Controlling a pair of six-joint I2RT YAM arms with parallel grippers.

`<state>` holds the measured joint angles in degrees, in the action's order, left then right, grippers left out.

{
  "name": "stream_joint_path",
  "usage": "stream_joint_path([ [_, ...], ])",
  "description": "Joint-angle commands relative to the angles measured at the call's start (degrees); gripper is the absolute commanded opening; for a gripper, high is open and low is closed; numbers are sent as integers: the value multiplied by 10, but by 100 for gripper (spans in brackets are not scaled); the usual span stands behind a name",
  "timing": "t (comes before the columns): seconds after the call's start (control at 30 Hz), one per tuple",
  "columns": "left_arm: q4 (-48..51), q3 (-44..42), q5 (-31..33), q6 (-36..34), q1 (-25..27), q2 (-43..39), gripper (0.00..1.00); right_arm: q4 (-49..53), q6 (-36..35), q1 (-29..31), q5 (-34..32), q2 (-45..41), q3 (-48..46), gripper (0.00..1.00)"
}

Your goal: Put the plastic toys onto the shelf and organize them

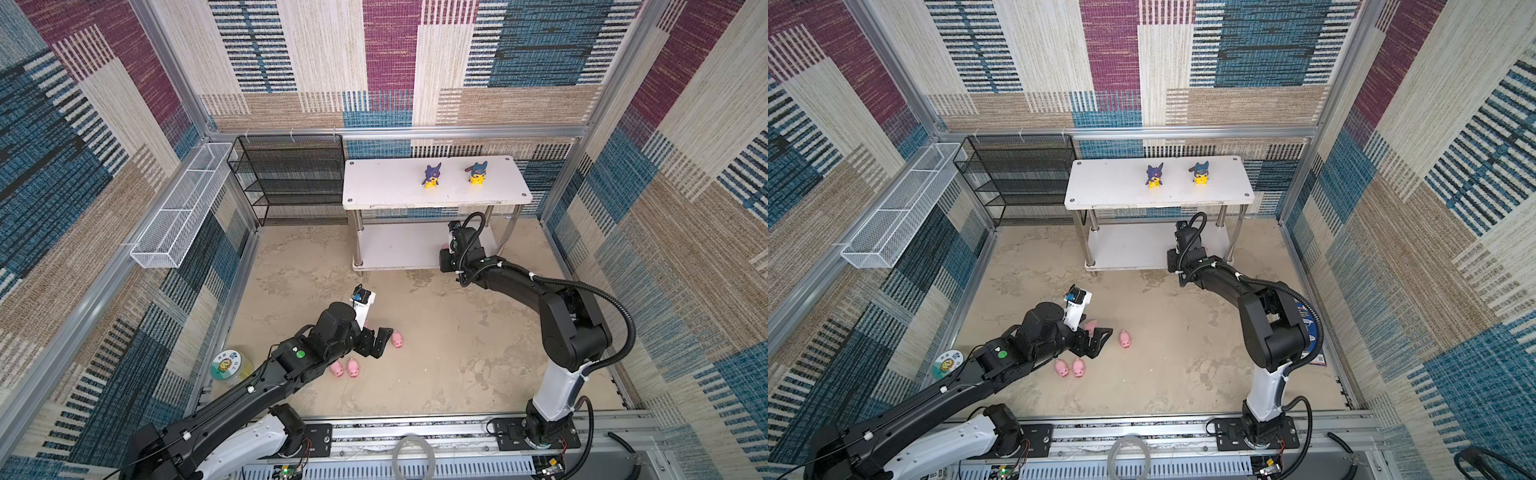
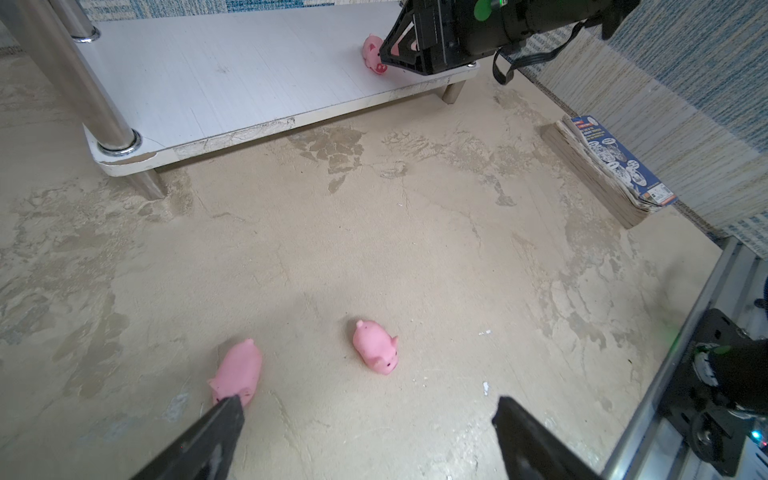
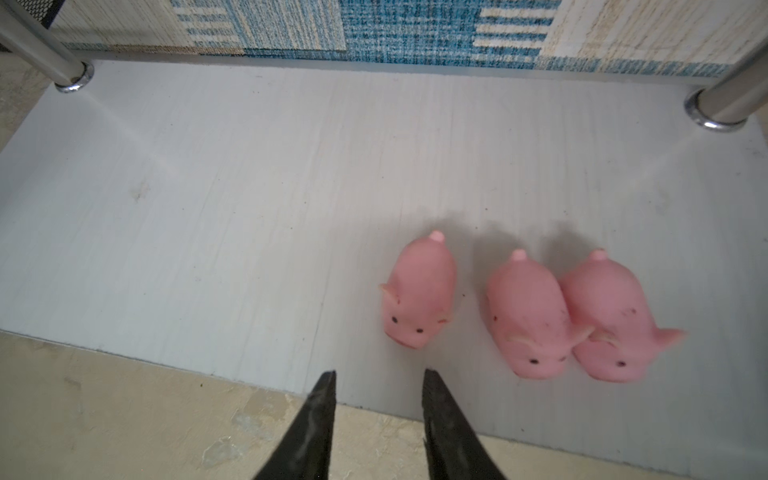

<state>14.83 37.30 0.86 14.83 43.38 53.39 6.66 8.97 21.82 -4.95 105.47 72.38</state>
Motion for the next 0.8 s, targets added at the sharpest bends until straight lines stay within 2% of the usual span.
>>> stream_joint_path([
  [0.0,3,5,-1,0,1,7,100,-15,6,7,18,16,18,37],
  [0.37,6,13,11,-9,0,24,100,-8,6,10,-7,80,75,37],
  [0.77,6,21,10,-12,0,39,100,0,-2,5,-30,88,78,37],
])
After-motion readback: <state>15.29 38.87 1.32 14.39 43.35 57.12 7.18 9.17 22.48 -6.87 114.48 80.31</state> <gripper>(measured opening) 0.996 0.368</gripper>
